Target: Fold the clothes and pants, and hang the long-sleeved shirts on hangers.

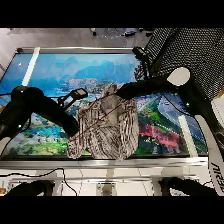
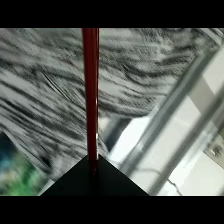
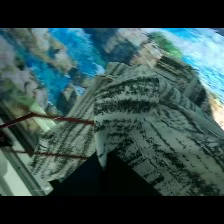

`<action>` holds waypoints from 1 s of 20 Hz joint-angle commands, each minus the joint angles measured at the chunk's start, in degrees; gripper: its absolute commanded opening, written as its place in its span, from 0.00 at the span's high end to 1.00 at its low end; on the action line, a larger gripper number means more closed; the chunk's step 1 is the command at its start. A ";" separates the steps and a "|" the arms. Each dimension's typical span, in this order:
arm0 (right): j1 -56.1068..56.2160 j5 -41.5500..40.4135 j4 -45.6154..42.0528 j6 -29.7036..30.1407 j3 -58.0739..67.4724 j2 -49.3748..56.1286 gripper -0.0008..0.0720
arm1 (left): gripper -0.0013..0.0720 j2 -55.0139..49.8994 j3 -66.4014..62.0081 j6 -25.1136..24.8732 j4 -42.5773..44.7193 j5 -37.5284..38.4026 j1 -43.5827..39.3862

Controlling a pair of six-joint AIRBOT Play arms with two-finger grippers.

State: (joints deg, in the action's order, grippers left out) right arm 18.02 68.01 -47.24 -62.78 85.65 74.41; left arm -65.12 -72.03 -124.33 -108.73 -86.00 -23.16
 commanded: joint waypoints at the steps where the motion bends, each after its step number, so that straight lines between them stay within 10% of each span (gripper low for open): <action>1: 2.08 1.70 2.67 0.13 0.07 -4.22 0.93 | 0.95 -0.13 -0.02 -5.18 -1.84 14.38 0.42; 8: 8.39 1.97 -1.33 1.25 0.07 -9.77 0.93 | 0.95 -2.84 0.74 -13.16 -12.24 19.41 0.42; 11: 7.58 1.64 -8.81 8.81 0.07 -10.54 0.29 | 0.95 -2.73 0.76 -16.22 -12.24 19.37 0.44; 12: 6.71 1.66 -10.14 13.51 0.07 -11.50 0.24 | 0.95 -2.73 0.79 -17.33 -12.22 19.37 0.46; 20: -2.12 -5.60 -19.02 50.40 0.04 -19.19 0.29 | 0.95 -2.80 0.87 -26.73 -17.77 19.39 0.39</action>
State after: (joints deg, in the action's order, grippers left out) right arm 19.11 64.07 -63.33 -25.17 85.71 56.03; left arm -67.88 -71.22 -147.85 -124.53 -66.63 -22.76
